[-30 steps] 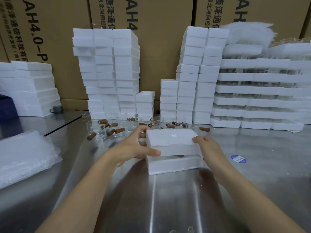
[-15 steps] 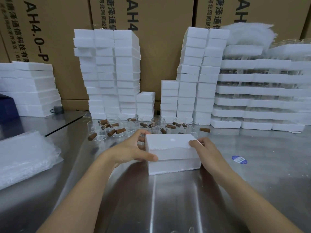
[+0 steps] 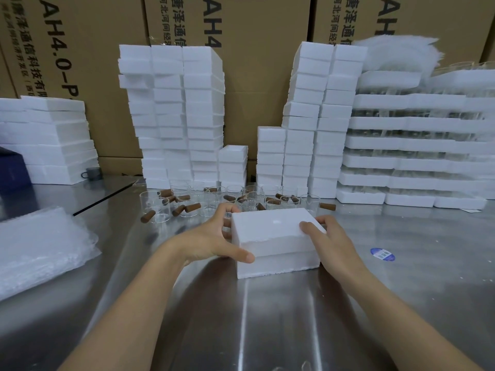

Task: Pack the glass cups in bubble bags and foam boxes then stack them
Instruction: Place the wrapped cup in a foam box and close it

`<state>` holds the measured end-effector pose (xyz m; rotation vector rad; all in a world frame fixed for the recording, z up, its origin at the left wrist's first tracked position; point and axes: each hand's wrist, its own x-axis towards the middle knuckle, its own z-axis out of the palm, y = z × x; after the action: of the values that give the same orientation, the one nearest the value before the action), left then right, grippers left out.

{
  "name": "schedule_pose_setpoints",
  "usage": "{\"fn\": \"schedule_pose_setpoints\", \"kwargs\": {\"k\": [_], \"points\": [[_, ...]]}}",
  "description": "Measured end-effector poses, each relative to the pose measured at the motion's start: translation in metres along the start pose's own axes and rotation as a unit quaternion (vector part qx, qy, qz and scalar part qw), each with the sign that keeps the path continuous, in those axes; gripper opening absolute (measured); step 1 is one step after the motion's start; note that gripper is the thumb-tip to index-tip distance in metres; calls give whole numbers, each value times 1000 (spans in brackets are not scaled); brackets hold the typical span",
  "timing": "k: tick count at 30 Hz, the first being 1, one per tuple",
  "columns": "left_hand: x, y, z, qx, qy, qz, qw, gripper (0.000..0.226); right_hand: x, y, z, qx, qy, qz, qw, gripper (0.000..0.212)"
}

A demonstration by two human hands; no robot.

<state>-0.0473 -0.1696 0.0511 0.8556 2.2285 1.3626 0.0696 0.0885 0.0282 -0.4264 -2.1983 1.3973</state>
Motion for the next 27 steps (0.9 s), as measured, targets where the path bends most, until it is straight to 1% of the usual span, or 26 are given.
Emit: {"fn": "schedule_pose_setpoints", "kwargs": {"k": [4, 8, 12, 15, 17, 20, 22, 24, 27], "points": [[0, -1, 1, 30, 4, -10, 999, 98, 0, 0, 1, -7, 1, -1, 1000, 27], [1, -1, 0, 42, 14, -10, 999, 101, 0, 0, 1, -7, -3, 8, 1000, 28], [-1, -1, -2, 27, 15, -5, 1000, 106, 1, 1, 0, -12, -12, 13, 1000, 30], [-1, -1, -4, 9, 11, 2, 1000, 101, 2, 2, -1, -17, -6, 7, 1000, 33], [-2, -2, -7, -4, 8, 2, 1000, 98, 2, 3, -2, 5, -17, 0, 1000, 37], [-4, -3, -9, -17, 1, -4, 1000, 95, 0, 1, -2, 65, -45, -1, 997, 50], [-5, -3, -9, -22, 4, -4, 1000, 92, 0, 1, -1, 93, -63, -7, 994, 47], [-4, -2, -7, -11, 14, -2, 1000, 92, 2, 3, -1, 108, -78, -20, 991, 38], [-1, -2, -5, -8, 20, 1, 1000, 95, 7, 10, -3, 88, -90, -36, 991, 32]]}}
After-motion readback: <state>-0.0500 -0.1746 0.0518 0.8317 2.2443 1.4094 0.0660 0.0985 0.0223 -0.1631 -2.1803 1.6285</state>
